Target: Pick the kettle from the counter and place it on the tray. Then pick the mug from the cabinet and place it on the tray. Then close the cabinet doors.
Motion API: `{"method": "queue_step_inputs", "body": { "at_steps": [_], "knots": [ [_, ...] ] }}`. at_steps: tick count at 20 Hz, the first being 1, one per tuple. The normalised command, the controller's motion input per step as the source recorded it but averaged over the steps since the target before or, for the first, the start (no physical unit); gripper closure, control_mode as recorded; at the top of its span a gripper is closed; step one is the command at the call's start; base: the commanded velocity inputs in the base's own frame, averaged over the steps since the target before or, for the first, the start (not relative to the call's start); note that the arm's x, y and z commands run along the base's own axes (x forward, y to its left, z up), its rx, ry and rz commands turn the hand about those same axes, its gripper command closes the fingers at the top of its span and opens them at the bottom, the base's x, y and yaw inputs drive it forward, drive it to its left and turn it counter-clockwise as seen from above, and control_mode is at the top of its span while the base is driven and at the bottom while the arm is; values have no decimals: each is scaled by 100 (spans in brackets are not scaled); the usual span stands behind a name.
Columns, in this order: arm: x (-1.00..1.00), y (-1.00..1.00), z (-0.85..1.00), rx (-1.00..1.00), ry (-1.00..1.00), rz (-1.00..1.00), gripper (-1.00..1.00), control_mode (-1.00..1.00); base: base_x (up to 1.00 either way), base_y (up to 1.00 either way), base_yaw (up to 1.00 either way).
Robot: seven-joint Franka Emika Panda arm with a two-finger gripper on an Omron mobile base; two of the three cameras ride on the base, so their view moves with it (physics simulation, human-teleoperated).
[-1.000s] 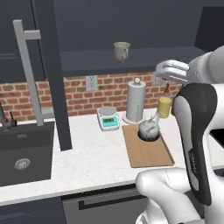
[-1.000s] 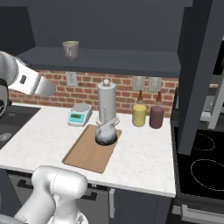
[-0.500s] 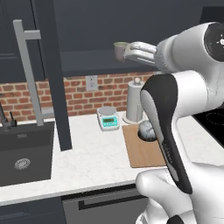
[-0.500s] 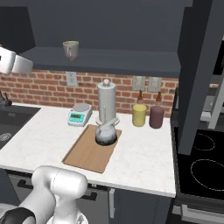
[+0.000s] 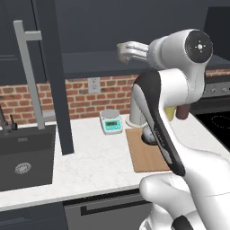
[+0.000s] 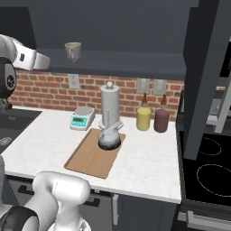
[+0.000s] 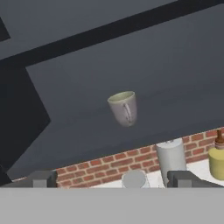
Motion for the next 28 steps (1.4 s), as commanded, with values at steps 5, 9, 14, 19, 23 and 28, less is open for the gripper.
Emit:
{"method": "queue_step_inputs", "body": {
  "at_steps": [5, 9, 14, 19, 23, 28],
  "knots": [
    [26, -8, 0, -4, 15, 1, -100, -100, 0, 0, 0],
    [22, 0, -1, 0, 1, 0, -100, -100, 0, 0, 0],
    [30, 0, -14, 0, 0, 0, -100, -100, 0, 0, 0],
    [30, -4, -31, 0, 0, 0, -100, -100, 0, 0, 0],
    [23, -20, -9, 0, 0, 0, -100, -100, 0, 0, 0],
    [19, -20, 0, 0, 4, 5, -100, -100, 0, 0, 0]
  ]
}}
